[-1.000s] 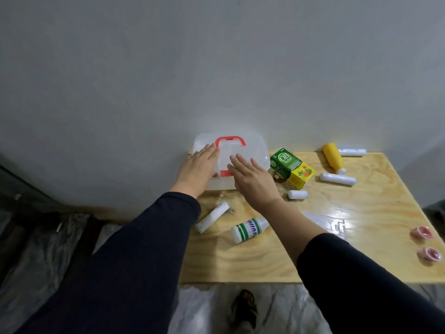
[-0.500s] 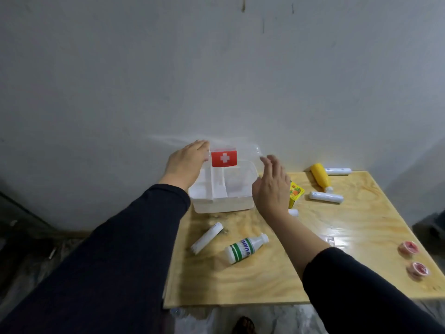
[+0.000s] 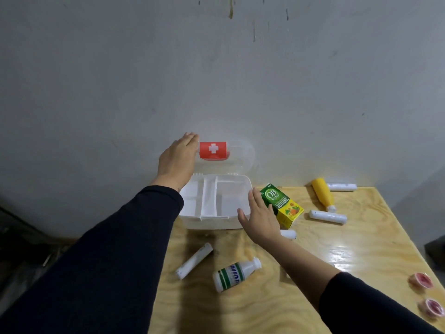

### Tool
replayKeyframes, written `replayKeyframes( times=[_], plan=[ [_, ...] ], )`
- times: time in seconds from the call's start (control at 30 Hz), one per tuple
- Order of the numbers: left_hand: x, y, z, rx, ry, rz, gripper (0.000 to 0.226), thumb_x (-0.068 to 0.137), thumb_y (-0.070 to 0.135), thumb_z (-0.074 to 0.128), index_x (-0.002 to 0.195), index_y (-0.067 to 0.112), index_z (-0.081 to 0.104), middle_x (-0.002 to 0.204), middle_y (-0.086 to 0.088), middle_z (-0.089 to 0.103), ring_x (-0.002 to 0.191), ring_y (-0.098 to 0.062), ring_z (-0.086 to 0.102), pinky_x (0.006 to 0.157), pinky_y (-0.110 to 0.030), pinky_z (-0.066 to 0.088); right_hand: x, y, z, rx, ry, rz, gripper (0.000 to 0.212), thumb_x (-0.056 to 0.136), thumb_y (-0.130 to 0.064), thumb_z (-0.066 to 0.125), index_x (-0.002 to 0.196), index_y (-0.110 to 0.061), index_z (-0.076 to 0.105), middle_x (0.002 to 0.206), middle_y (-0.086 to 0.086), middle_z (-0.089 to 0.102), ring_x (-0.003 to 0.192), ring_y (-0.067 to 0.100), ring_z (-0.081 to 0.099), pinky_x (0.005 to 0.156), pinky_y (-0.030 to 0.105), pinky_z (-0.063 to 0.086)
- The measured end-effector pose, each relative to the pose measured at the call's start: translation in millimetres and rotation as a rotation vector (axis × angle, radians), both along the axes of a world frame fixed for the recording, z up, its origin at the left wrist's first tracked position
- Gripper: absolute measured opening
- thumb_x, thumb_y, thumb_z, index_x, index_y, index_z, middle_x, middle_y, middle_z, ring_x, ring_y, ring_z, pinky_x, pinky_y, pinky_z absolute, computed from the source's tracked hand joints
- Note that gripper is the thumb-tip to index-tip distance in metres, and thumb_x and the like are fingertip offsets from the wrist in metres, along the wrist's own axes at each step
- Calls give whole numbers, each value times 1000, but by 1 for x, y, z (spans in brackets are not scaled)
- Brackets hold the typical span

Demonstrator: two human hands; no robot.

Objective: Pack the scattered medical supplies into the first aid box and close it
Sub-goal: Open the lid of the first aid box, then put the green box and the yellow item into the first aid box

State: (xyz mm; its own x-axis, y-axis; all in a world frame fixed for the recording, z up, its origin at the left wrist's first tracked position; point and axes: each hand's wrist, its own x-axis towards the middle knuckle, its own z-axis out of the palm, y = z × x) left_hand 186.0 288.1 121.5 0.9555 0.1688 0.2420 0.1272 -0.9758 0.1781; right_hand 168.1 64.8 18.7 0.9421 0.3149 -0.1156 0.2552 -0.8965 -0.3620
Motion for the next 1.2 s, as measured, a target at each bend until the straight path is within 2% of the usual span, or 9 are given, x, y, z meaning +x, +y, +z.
replayKeyframes(
  times=[0.07, 0.23, 0.4, 0.53, 0.63, 0.77, 0.87, 1.03, 1.2],
  plan=[
    [4, -2, 0, 14, -20, 16, 47, 102, 7, 36, 149, 13, 32, 157, -1, 31, 139, -24, 38, 110, -40, 36, -2, -1, -3, 31, 1, -16, 69, 98, -46, 30, 153, -13, 4, 163, 1, 0, 150, 17, 7, 121, 41, 12],
    [12, -10, 0, 45, -51, 22, 49, 103, 13, 31, 151, 7, 26, 159, -6, 26, 147, -20, 23, 120, -39, 15, -8, -3, -6, 128, 26, -56, 69, 98, -49, 35, 153, -17, 7, 163, -1, 3, 150, 17, 8, 121, 41, 14],
    [10, -4, -3, 92, -56, -20, 53, 100, 17, 38, 150, 5, 27, 158, -8, 27, 147, -21, 23, 120, -38, 17, 17, -23, 5, 175, -73, -148, 63, 95, -43, 49, 147, -13, 31, 156, 4, 33, 144, 21, 28, 119, 36, 25],
    [11, -2, -6, 112, -56, -34, 55, 99, 18, 40, 151, 5, 26, 158, -9, 28, 148, -21, 23, 120, -38, 17, 46, -31, 13, 149, -102, -234, 56, 93, -47, 51, 138, -15, 46, 146, 3, 47, 136, 24, 39, 109, 42, 33],
    [9, -1, -8, 100, -66, -33, 57, 98, 17, 41, 151, 4, 25, 159, -9, 27, 148, -21, 22, 121, -38, 15, 58, -32, 12, 124, -54, -315, 50, 93, -38, 50, 139, -17, 43, 146, 3, 47, 135, 26, 39, 108, 44, 32],
    [8, 1, -9, 125, -66, -49, 59, 98, 17, 41, 152, 4, 20, 160, -9, 24, 149, -21, 19, 121, -37, 13, 55, -42, 2, -152, 108, -376, 66, 81, -32, 60, 138, -14, 34, 139, 9, 46, 129, 33, 41, 104, 48, 34],
    [8, 4, -7, 139, -58, -57, 61, 97, 17, 42, 153, 4, 18, 160, -9, 21, 149, -22, 17, 122, -37, 12, 49, -46, -6, -211, 121, -392, 64, 81, -24, 61, 137, -12, 33, 135, 11, 45, 125, 34, 42, 100, 47, 39],
    [8, 3, -4, 131, -45, -67, 64, 95, 14, 44, 153, 5, 18, 160, -9, 21, 149, -22, 17, 122, -36, 11, 49, -59, 3, -145, 11, -379, 44, 82, -14, 60, 124, -11, 47, 124, 11, 51, 114, 33, 48, 88, 45, 47],
    [0, -1, 3, 96, -56, -42, 65, 95, 14, 44, 153, 5, 14, 161, -10, 18, 150, -22, 13, 122, -36, 9, 47, -61, 45, -2, -109, -326, 56, 78, -20, 66, 130, -13, 47, 125, 10, 54, 113, 33, 50, 83, 41, 49]
  ],
)
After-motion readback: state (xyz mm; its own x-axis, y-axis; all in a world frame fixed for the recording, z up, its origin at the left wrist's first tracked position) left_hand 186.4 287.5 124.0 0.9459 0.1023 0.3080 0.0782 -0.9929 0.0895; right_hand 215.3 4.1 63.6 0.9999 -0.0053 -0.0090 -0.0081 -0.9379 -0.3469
